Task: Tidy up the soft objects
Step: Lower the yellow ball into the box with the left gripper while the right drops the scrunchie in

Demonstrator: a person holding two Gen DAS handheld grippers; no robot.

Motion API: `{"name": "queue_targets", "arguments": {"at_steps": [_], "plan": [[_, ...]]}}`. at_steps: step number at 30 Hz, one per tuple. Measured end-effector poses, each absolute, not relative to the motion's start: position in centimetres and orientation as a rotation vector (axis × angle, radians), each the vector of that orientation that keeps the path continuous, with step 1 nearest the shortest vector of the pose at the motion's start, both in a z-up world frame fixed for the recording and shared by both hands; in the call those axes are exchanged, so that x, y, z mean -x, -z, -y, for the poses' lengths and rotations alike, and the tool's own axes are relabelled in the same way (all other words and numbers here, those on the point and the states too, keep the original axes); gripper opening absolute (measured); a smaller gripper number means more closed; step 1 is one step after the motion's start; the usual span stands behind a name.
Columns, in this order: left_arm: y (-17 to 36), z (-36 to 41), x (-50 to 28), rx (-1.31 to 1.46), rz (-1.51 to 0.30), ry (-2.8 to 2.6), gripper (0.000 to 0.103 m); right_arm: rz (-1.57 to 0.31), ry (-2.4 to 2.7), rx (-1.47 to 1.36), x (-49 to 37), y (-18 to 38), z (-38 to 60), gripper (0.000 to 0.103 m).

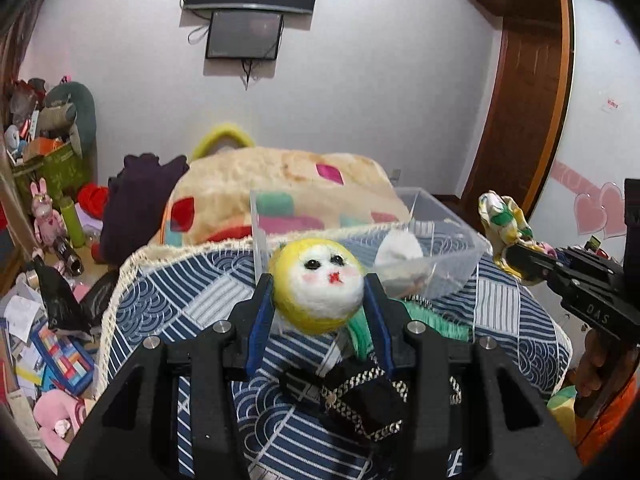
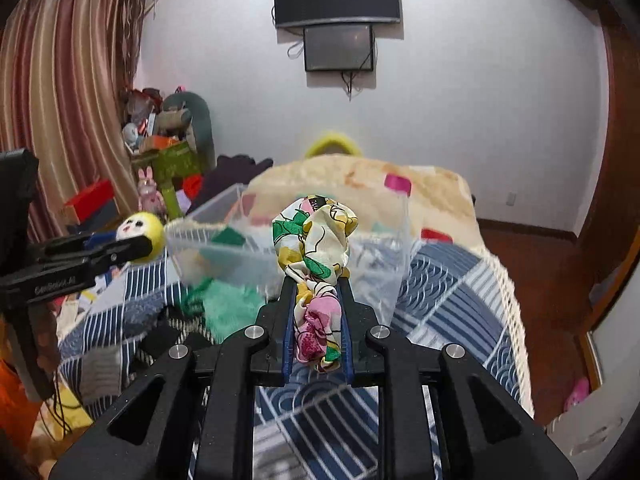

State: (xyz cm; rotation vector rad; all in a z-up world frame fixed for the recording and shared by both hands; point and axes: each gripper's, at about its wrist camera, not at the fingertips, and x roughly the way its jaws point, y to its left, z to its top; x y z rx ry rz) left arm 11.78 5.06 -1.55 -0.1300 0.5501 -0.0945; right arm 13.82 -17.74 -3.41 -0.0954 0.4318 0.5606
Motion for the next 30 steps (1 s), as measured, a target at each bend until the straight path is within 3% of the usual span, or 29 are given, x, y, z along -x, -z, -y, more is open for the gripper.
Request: {"name": "queue_targets", "arguments": {"at_steps": [15, 30], "plan": [[-0.2, -4.7, -15.0, 0.124, -0.504, 0.089, 0.044, -0.399, -0.626, 0.093, -17.5, 1.1, 12.7, 0.016], [3.9, -4.2, -20.0, 0.114, -0.638, 0.135, 0.044, -0.481, -0.591, 0.203, -20.1, 3.2, 9.6, 0.017]]}}
